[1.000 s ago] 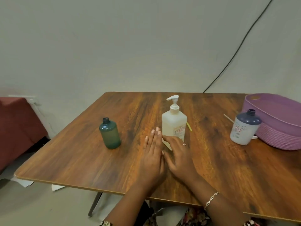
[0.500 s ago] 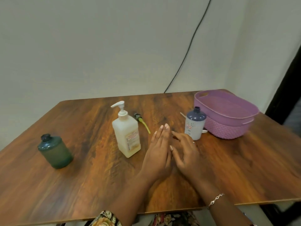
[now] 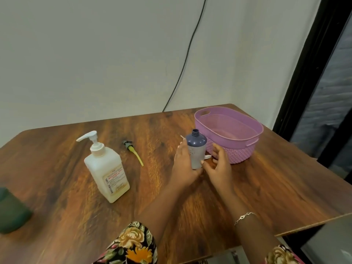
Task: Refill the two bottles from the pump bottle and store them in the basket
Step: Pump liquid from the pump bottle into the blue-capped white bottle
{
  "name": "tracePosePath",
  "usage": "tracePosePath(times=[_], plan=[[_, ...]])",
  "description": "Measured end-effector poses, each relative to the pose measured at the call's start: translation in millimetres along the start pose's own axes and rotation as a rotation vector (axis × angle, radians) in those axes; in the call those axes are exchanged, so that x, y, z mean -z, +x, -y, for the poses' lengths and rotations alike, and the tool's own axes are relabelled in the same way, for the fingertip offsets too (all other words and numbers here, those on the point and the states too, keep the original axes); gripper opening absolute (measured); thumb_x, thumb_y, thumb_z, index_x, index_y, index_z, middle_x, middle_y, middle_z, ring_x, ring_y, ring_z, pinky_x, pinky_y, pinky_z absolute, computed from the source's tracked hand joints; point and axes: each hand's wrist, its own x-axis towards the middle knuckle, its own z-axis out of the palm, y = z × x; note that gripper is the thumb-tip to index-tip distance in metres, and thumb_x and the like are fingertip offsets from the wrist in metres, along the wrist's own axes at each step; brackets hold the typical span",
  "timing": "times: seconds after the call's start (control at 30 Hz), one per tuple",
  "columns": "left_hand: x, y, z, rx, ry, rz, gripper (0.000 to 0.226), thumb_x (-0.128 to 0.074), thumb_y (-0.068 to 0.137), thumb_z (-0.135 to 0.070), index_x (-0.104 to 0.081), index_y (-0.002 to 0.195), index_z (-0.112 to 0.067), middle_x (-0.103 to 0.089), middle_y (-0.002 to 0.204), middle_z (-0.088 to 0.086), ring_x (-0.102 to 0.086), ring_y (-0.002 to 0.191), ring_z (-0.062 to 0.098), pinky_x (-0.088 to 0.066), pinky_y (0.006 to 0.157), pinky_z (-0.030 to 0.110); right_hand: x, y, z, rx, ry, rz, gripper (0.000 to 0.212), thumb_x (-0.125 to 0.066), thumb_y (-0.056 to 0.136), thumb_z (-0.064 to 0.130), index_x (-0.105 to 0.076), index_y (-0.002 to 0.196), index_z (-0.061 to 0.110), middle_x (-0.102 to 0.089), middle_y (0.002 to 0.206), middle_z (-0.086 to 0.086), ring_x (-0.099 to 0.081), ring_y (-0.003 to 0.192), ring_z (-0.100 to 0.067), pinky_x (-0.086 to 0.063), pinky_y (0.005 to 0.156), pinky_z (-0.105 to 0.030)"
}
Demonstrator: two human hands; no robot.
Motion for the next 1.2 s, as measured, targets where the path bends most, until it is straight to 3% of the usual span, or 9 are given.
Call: tracePosePath(times=[0.1, 0.2, 0.37, 0.5, 0.63, 0.87, 0.97, 1.1, 1.2], plan=[[-6, 13, 7, 0.11, -0.077, 0.004, 0.109, -0.068, 0.064, -0.063, -0.009, 0.147, -0.024, -0.032, 0.148, 0.002, -0.033, 0.135, 0.021, -0.035, 0.106, 0.049, -1, 9, 4, -0.087, 0.036, 0.091, 0.061, -0.066, 0.083, 0.006, -0.039, 0.138, 0.009, -0.048, 0.125, 0.004, -0.046, 0.117, -0.012, -0.04, 0.095, -0.025], [-4, 14, 3, 0.18, -0.121, 0.032, 0.113, -0.075, 0.071, -0.039, 0.004, 0.148, -0.017, -0.031, 0.149, 0.006, -0.033, 0.135, 0.024, -0.034, 0.107, 0.047, -4, 9, 11, -0.099, 0.098, 0.177, 0.05, -0.059, 0.087, 0.004, -0.044, 0.134, 0.013, -0.049, 0.115, 0.011, -0.051, 0.112, -0.011, -0.042, 0.088, -0.018], [-4, 19, 3, 0.167, -0.223, -0.045, 0.088, -0.077, 0.072, -0.015, -0.025, 0.143, -0.009, -0.048, 0.134, 0.004, -0.049, 0.121, 0.018, -0.042, 0.099, 0.034, -6, 4, 17, -0.088, 0.131, 0.164, 0.044, -0.053, 0.09, 0.004, -0.047, 0.132, 0.015, -0.052, 0.116, 0.011, -0.051, 0.107, -0.004, -0.039, 0.082, -0.009], [0, 18, -6, 0.147, -0.269, -0.152, 0.083, -0.081, 0.061, -0.026, -0.04, 0.132, -0.011, -0.051, 0.124, -0.002, -0.05, 0.107, 0.006, -0.043, 0.088, 0.02, -3, -2, 25, -0.051, 0.176, 0.142, 0.042, -0.05, 0.093, 0.006, -0.046, 0.134, 0.014, -0.052, 0.121, 0.01, -0.05, 0.11, -0.004, -0.037, 0.08, 0.002], [10, 15, -12, 0.186, -0.237, -0.201, 0.1, -0.083, 0.066, -0.02, -0.023, 0.145, -0.007, -0.035, 0.141, 0.01, -0.035, 0.13, 0.023, -0.034, 0.106, 0.035, -1, -9, 36, -0.024, 0.23, 0.12, 0.04, -0.049, 0.093, 0.005, -0.047, 0.132, 0.01, -0.052, 0.122, 0.006, -0.05, 0.112, -0.007, -0.038, 0.08, 0.002], [32, -8, -20, 0.154, -0.301, -0.257, 0.084, -0.086, 0.059, -0.016, -0.038, 0.128, -0.013, -0.041, 0.126, 0.007, -0.042, 0.107, 0.009, -0.037, 0.085, 0.017, -5, -27, 48, -0.007, 0.291, 0.072, 0.037, -0.051, 0.09, 0.001, -0.054, 0.126, 0.012, -0.059, 0.12, 0.002, -0.057, 0.107, -0.006, -0.045, 0.081, -0.006], [39, -22, -19, 0.149, -0.386, -0.25, 0.084, -0.086, 0.058, -0.015, -0.033, 0.123, -0.016, -0.049, 0.118, 0.001, -0.053, 0.106, 0.016, -0.047, 0.082, 0.022, -9, -36, 57, -0.017, 0.338, 0.044, 0.033, -0.052, 0.089, -0.002, -0.058, 0.116, 0.015, -0.064, 0.109, 0.004, -0.06, 0.098, 0.001, -0.049, 0.081, -0.012], [57, -44, -22, 0.121, -0.403, -0.277, 0.079, -0.083, 0.063, -0.005, -0.03, 0.121, -0.014, -0.044, 0.103, -0.018, -0.049, 0.091, -0.007, -0.04, 0.069, 0.001, -19, -48, 73, -0.029, 0.432, 0.01, 0.032, -0.049, 0.087, -0.009, -0.061, 0.101, 0.018, -0.065, 0.098, 0.007, -0.061, 0.087, 0.006, -0.048, 0.074, -0.011], [76, -63, -20, 0.118, -0.402, -0.299, 0.08, -0.084, 0.063, -0.011, -0.029, 0.121, -0.019, -0.047, 0.11, -0.011, -0.05, 0.095, -0.001, -0.04, 0.071, 0.0, -30, -55, 83, -0.035, 0.419, 0.032, 0.032, -0.048, 0.087, -0.007, -0.063, 0.095, 0.02, -0.066, 0.096, 0.005, -0.062, 0.09, -0.001, -0.05, 0.075, -0.017]])
